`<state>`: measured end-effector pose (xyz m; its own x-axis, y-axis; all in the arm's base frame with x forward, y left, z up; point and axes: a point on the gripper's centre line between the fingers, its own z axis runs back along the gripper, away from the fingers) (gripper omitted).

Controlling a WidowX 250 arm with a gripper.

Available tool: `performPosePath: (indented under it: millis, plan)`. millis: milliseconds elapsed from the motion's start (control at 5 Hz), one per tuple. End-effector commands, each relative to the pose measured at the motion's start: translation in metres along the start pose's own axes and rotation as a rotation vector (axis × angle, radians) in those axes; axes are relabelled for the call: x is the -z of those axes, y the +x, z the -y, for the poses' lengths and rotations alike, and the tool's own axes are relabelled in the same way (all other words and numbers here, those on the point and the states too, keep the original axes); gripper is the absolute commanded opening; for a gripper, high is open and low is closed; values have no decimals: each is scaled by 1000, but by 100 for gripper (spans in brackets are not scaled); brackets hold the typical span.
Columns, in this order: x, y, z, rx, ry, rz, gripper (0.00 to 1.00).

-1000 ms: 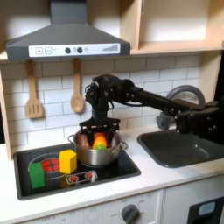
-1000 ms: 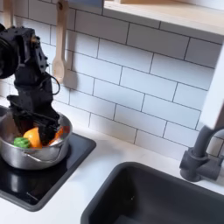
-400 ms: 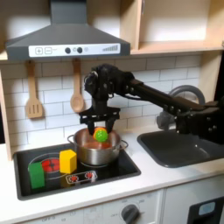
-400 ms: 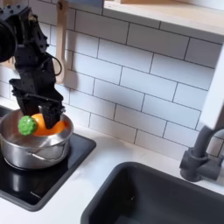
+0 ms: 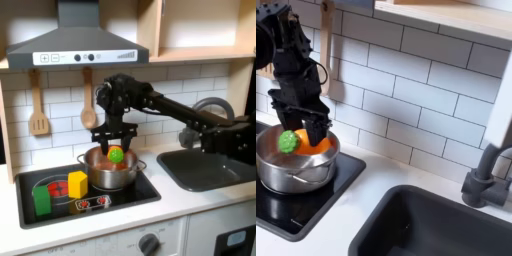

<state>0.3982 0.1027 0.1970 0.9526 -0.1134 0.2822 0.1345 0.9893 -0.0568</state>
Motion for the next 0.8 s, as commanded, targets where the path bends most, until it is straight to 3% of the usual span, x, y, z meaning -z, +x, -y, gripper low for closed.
performPosePath:
  millis: [0, 200, 600]
  plan:
    - [-4, 2, -4, -15, 2, 19, 0]
    - [5, -7, -10, -26, 6, -14, 0]
    - [6, -8, -8, -9, -2, 4, 0]
